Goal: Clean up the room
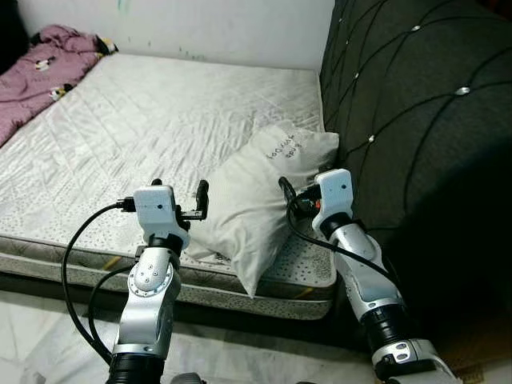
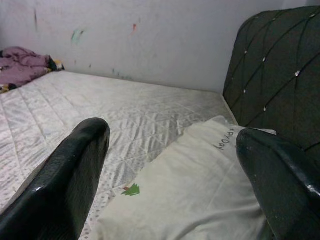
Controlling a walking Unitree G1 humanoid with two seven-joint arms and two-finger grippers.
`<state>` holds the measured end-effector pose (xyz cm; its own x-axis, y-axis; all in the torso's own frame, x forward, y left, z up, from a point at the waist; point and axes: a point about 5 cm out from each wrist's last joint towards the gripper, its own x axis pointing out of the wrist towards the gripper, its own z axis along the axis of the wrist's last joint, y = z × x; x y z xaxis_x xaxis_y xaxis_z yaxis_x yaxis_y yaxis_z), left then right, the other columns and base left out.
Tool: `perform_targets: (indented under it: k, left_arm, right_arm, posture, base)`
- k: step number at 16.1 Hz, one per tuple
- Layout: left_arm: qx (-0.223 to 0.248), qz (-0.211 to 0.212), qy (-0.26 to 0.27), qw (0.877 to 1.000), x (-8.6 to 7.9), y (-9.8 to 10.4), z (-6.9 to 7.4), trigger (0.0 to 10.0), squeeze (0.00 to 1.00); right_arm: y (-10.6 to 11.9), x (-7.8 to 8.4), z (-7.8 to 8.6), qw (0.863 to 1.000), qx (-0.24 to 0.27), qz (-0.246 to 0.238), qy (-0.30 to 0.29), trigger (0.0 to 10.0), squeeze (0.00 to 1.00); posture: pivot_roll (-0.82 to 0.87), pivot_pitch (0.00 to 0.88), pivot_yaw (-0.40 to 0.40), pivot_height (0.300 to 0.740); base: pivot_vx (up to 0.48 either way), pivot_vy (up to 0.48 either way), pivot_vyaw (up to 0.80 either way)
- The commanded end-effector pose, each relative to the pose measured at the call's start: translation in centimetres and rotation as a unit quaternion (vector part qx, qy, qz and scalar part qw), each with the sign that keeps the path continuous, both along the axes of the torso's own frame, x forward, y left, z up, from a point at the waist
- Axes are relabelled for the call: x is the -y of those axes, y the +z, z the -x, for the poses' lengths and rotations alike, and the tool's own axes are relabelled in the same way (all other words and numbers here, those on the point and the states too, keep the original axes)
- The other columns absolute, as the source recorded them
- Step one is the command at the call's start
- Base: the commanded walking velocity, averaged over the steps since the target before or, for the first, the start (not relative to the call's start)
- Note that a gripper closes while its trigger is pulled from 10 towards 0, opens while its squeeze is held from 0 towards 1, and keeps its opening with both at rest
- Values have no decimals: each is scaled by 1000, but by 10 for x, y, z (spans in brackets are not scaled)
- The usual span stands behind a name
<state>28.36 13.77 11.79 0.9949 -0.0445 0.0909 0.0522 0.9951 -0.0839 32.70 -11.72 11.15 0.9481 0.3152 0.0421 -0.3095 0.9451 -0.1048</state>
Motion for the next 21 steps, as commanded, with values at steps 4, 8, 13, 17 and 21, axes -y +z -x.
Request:
perform_targets:
  k: [4, 8, 13, 17, 21]
  left_arm:
    - [2, 7, 1, 1000, -1, 2, -2, 10000, 0]
    - [4, 9, 1, 1000, -1, 3, -2, 10000, 0]
    - [17, 18, -10, 1000, 0, 6, 0, 10000, 0]
    - [17, 21, -12, 1000, 0, 6, 0, 10000, 0]
    - [16, 21, -14, 1000, 0, 5, 0, 10000, 0]
  right_arm:
    - [4, 0, -2, 1000, 4, -1, 2, 10000, 0]
    - [3, 1, -2, 1000, 4, 0, 2, 10000, 0]
    - [4, 0, -3, 1000, 3, 1, 3, 10000, 0]
    - [3, 1, -3, 1000, 3, 0, 3, 10000, 0]
    - [3, 0, -3, 1000, 2, 0, 3, 10000, 0]
  posture:
    - [-38, 0, -13, 740]
    - [-40, 0, -13, 740]
    - [-40, 0, -16, 740]
    - [-40, 0, -16, 740]
    - [-39, 0, -15, 740]
  base:
    - [0, 480, 0]
    - [0, 480, 0]
    - [61, 0, 0]
    - [389, 0, 0]
    - [420, 0, 0]
